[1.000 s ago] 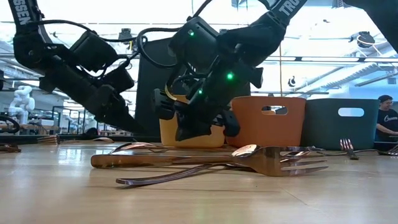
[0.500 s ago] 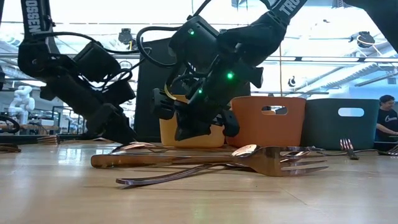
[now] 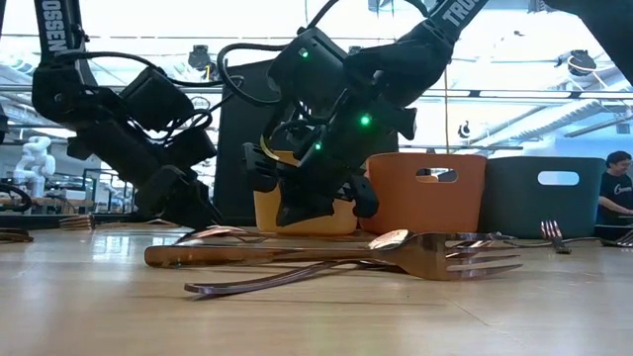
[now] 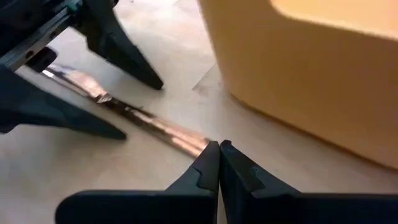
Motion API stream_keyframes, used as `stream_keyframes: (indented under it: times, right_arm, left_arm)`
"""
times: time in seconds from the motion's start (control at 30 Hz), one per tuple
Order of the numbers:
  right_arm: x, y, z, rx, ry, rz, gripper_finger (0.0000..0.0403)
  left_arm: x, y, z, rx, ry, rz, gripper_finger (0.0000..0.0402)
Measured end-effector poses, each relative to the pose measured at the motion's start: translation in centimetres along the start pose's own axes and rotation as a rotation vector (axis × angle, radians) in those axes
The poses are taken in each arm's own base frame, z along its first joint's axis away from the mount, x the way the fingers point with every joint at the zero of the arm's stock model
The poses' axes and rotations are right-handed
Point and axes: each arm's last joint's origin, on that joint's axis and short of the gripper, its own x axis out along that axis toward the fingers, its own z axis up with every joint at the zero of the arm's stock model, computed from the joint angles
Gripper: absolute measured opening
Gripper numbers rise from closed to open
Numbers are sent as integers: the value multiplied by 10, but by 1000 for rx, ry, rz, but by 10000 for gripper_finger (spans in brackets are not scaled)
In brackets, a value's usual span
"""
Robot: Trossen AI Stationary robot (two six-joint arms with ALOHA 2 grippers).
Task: Sort silverware
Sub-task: Put the copper knife into the blue bin
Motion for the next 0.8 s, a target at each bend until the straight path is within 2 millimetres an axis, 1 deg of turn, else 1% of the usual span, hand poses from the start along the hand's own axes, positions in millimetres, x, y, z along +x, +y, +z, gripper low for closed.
stream_keyframes:
  times: [0.57, 0.8]
  right_arm:
    - [5, -5, 4, -2, 5, -19, 0]
    - [13, -7, -5, 22, 20, -25, 0]
  left_arm:
    - [0, -1, -1, 24, 0, -20, 230]
    - [0, -1, -1, 24, 2, -24, 230]
